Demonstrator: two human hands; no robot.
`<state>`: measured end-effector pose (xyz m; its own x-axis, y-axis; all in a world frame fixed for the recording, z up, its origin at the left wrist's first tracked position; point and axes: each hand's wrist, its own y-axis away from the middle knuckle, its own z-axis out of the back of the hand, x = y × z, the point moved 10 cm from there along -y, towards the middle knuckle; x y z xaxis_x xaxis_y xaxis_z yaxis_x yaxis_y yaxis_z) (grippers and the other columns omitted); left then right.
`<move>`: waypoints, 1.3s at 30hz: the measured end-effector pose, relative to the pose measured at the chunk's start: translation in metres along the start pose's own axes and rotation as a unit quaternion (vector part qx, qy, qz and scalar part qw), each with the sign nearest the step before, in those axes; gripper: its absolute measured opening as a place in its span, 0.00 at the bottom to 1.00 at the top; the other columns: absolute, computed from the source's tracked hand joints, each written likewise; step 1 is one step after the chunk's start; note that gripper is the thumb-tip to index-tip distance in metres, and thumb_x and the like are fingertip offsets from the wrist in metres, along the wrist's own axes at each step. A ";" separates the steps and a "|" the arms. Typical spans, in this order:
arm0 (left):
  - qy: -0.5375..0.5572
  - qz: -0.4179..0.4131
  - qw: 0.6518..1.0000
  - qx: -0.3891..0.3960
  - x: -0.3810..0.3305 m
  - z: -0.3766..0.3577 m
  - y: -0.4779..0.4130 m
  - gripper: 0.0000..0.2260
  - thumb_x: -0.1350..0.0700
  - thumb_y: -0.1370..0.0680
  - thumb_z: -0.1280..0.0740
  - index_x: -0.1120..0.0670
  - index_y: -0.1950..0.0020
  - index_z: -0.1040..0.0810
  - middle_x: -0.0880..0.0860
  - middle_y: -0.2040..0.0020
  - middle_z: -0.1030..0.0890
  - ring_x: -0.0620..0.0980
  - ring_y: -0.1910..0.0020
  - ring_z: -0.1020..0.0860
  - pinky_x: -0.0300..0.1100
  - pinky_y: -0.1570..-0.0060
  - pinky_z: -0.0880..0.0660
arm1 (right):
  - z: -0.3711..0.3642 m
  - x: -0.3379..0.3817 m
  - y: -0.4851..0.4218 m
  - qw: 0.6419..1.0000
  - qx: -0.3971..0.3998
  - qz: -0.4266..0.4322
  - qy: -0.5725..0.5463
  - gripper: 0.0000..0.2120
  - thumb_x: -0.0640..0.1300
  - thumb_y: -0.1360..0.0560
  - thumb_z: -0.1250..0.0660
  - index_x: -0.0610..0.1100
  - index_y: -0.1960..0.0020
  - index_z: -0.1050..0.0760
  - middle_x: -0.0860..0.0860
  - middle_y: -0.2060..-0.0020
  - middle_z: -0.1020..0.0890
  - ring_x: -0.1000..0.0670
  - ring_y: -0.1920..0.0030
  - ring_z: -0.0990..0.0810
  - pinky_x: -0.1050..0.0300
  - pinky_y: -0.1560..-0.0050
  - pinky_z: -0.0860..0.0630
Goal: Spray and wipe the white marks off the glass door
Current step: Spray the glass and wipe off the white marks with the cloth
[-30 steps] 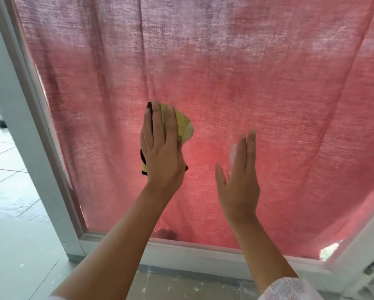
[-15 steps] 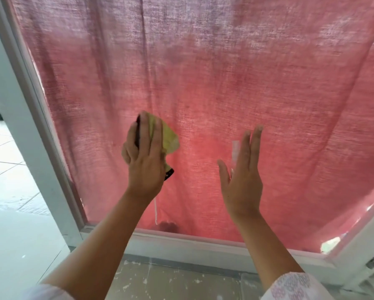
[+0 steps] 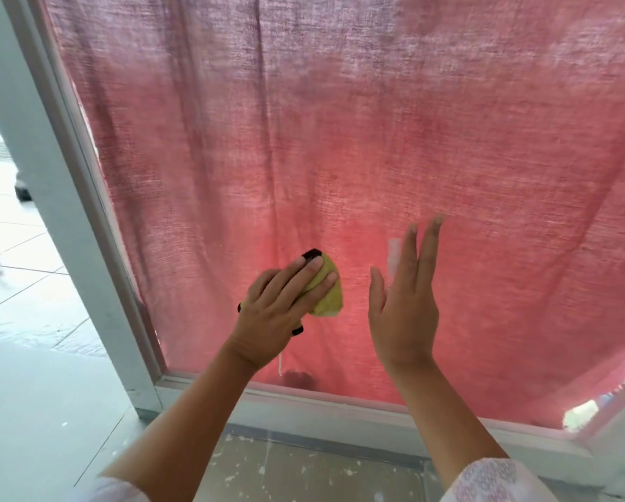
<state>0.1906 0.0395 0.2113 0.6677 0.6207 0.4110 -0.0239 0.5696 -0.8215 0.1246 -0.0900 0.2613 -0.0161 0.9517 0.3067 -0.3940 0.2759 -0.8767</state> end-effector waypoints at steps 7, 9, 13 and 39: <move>0.016 0.330 0.941 -0.069 0.119 0.028 0.019 0.32 0.64 0.28 0.38 0.57 0.24 0.43 0.61 0.25 0.42 0.61 0.29 0.41 0.56 0.33 0.44 | -0.002 0.005 0.003 1.000 0.000 0.018 0.005 0.30 0.40 0.21 0.36 0.38 0.24 0.46 0.39 0.24 0.50 0.42 0.41 0.21 0.65 0.74 0.29; 0.037 0.346 0.935 -0.071 0.111 0.020 0.022 0.28 0.63 0.24 0.42 0.60 0.24 0.45 0.63 0.25 0.44 0.62 0.27 0.43 0.51 0.29 0.50 | -0.004 0.011 0.004 1.000 0.004 0.022 0.006 0.30 0.39 0.22 0.35 0.38 0.25 0.45 0.38 0.25 0.49 0.43 0.45 0.20 0.63 0.77 0.28; 0.067 0.280 0.958 -0.007 0.072 -0.005 0.038 0.31 0.60 0.23 0.43 0.56 0.22 0.53 0.57 0.21 0.57 0.60 0.23 0.51 0.56 0.28 0.48 | -0.015 0.025 0.009 0.998 0.036 0.042 0.008 0.29 0.39 0.23 0.35 0.39 0.25 0.43 0.38 0.25 0.48 0.45 0.56 0.19 0.60 0.80 0.28; 0.119 0.310 0.943 0.003 0.129 0.013 0.056 0.27 0.60 0.24 0.48 0.57 0.24 0.47 0.57 0.23 0.49 0.62 0.35 0.40 0.62 0.37 0.35 | -0.035 0.037 0.018 0.998 0.064 0.014 0.008 0.34 0.38 0.24 0.33 0.39 0.24 0.46 0.37 0.25 0.51 0.49 0.64 0.22 0.64 0.79 0.30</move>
<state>0.2658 0.1586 0.2236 0.6721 0.6972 -0.2493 -0.4688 0.1401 -0.8721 0.1490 -0.0446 0.2436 -0.0145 0.9613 0.2750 -0.5070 0.2300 -0.8307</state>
